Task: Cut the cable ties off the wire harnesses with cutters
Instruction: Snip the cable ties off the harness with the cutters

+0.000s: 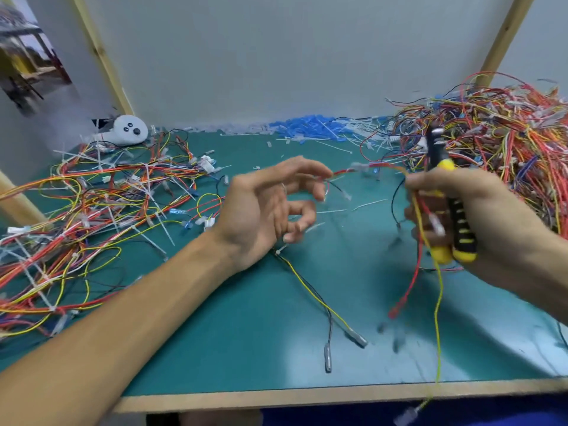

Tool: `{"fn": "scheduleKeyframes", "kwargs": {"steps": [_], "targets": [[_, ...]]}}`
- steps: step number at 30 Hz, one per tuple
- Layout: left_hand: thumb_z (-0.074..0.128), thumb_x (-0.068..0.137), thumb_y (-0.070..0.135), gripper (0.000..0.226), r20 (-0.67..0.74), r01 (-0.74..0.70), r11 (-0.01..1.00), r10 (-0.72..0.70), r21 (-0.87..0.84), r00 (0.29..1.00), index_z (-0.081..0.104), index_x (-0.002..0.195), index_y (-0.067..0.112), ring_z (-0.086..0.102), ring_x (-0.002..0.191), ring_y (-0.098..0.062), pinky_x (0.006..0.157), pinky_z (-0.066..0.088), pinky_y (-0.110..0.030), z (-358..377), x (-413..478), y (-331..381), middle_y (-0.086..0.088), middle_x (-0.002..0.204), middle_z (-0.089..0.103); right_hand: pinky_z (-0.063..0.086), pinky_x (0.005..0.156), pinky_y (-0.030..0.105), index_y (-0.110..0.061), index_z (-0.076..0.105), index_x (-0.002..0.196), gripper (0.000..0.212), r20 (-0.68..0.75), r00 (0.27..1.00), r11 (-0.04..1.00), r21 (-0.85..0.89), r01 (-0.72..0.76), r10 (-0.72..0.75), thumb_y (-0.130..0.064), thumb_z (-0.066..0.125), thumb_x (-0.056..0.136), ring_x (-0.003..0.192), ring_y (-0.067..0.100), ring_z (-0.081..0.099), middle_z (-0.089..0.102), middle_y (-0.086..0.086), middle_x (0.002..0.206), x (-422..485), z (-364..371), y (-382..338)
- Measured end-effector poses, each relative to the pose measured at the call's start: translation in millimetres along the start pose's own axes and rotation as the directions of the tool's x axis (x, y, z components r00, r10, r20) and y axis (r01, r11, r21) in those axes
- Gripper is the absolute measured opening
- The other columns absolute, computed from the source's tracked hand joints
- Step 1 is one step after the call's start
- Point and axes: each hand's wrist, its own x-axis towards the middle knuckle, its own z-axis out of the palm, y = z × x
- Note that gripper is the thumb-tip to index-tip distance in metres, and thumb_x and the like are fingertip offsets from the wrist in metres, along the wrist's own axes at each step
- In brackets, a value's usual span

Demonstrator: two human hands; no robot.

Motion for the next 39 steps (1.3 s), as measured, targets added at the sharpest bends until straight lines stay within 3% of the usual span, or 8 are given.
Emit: {"fn": "scheduleKeyframes", "kwargs": {"steps": [6,12,19,25,27,31,34,39], "targets": [[0.047,0.096,0.047,0.048,-0.070,0.142,0.981,-0.152,-0.129,0.986,0.065,0.121,0.010,0.050,0.058,-0.021,0.039,0.031,-0.019,-18,0,17,-0.011,0.104,0.065,0.029,0.044,0.025,-0.021,0.049,0.079,0.022,-0.271,0.955,0.979,0.129,0.156,-0.116,-0.022,0.059,0.099,0.055,0.017,0.034,0.038,0.000,0.063,16,-23,-14],[0.060,0.087,0.042,0.054,-0.265,0.312,0.948,-0.286,0.063,0.921,0.065,0.126,0.005,0.054,0.049,-0.019,0.036,0.030,-0.018,-29,1,26,-0.015,0.116,0.075,0.027,0.037,0.021,-0.020,0.050,0.079,0.024,-0.394,0.909,0.967,0.151,0.207,-0.133,-0.018,0.059,0.101,0.046,0.014,0.035,0.037,0.000,0.063,24,-36,-12],[0.084,0.084,0.027,0.031,-0.683,0.261,0.859,0.132,0.440,0.718,0.068,0.099,0.006,0.053,0.043,-0.014,0.037,0.035,-0.020,-38,9,13,-0.009,0.085,0.070,0.033,0.040,0.020,-0.005,0.071,0.105,0.012,-0.212,0.966,0.975,-0.192,0.108,-0.149,-0.009,0.072,0.093,0.042,0.011,0.040,0.045,0.004,0.064,29,-39,-4],[0.082,0.083,0.037,0.035,-0.558,0.454,0.546,0.029,0.704,0.830,0.064,0.075,0.007,0.042,0.041,-0.018,0.045,0.032,-0.022,-33,7,9,-0.006,0.056,0.066,0.058,0.068,0.042,-0.024,0.047,0.125,0.085,-0.226,0.913,0.851,-0.486,0.197,-0.340,-0.063,0.090,0.063,0.070,0.013,0.061,0.061,-0.002,0.086,19,-32,-10],[0.079,0.086,0.037,0.039,-0.461,0.455,0.431,-0.096,0.779,0.882,0.063,0.070,0.005,0.041,0.037,-0.018,0.043,0.032,-0.021,-27,3,10,-0.011,0.056,0.067,0.058,0.073,0.047,-0.027,0.057,0.114,0.081,-0.167,0.898,0.805,-0.530,0.266,-0.406,-0.072,0.087,0.055,0.071,0.015,0.062,0.066,0.002,0.084,13,-29,-14],[0.075,0.089,0.027,0.028,0.000,0.342,0.575,-0.511,0.743,0.860,0.067,0.075,0.004,0.036,0.029,-0.017,0.037,0.026,-0.015,-17,-11,22,-0.014,0.051,0.062,0.056,0.065,0.037,-0.035,0.072,0.108,0.057,-0.039,0.840,0.741,-0.493,0.455,-0.542,-0.080,0.073,0.073,0.061,0.004,0.062,0.072,-0.004,0.083,6,-27,-17],[0.070,0.091,0.009,0.013,0.085,0.162,0.569,-0.383,0.806,0.920,0.069,0.078,0.009,0.040,0.036,-0.015,0.040,0.033,-0.020,-11,-13,20,-0.004,0.050,0.059,0.060,0.066,0.027,-0.037,0.067,0.128,0.053,0.024,0.799,0.724,-0.409,0.556,-0.601,-0.073,0.062,0.091,0.069,0.008,0.068,0.074,-0.001,0.091,1,-22,-15],[0.059,0.075,0.004,0.035,0.065,-0.069,0.027,0.124,0.997,0.990,0.068,0.096,0.030,0.051,0.061,-0.012,0.061,0.043,-0.030,-14,-10,4,0.008,0.060,0.053,0.053,0.060,0.033,-0.047,0.062,0.135,0.051,0.089,0.784,0.692,-0.416,0.590,-0.615,-0.078,0.053,0.095,0.065,0.011,0.057,0.071,-0.002,0.090,-1,-18,-10]]}}
